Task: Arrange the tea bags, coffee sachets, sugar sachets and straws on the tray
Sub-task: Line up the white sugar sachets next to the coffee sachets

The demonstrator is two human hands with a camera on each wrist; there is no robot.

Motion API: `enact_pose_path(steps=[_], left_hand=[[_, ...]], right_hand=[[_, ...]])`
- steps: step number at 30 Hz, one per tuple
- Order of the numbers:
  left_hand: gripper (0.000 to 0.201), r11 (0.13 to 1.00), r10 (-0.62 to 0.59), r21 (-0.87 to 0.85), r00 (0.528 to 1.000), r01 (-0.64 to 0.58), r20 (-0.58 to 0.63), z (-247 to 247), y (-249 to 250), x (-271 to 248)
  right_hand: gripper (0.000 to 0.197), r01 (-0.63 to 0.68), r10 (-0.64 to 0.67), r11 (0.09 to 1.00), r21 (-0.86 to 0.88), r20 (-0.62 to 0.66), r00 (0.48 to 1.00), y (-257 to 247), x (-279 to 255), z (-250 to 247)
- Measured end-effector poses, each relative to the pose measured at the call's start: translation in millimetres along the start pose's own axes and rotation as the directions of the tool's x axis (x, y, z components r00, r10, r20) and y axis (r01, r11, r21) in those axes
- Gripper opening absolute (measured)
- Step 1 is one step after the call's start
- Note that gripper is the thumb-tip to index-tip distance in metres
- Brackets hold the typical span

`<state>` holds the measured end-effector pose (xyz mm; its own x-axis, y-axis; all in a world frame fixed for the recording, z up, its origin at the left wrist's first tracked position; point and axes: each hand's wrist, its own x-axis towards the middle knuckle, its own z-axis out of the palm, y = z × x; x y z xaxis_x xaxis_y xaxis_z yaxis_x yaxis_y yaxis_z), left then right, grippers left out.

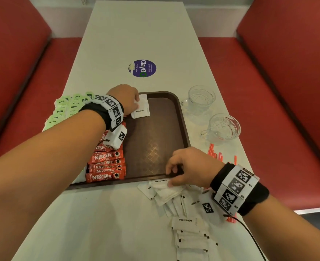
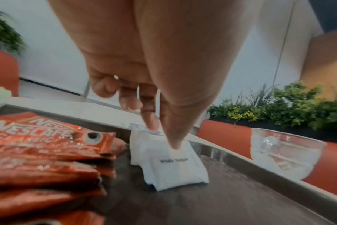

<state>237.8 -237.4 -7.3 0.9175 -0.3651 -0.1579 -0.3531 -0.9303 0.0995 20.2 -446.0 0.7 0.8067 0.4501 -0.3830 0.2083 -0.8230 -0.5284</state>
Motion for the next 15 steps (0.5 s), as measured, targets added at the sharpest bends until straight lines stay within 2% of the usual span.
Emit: enact_pose_path(steps=[3,5,10,15], left_hand=[[0.028,0.992,0.124,-0.004,0.99,-0.124,0.07,4,11,-5],[0.03,0.989,0.142,0.029,0.985,-0.145,0.101,5,16,-6],[0.025,0.994,0.11,0.006,0.993,-0.111,0.046,3,16,-7],[0.018,0.977,0.154,-0.134,0.985,-0.164,-0.078,-13,32,-40]], right_hand=[[0.029,0.002,0.0,0.999,-0.046,0.053,0.999,-5,-4,6],[0.031,0.007,-0.003,0.998,-0.066,0.057,0.998,-6,-5,9],[0.033,0.018,-0.013,0.994,-0.108,0.046,0.999,-6,-7,17],[0.039,0.036,-0.027,0.983,-0.18,0.052,0.998,-8,-15,18]])
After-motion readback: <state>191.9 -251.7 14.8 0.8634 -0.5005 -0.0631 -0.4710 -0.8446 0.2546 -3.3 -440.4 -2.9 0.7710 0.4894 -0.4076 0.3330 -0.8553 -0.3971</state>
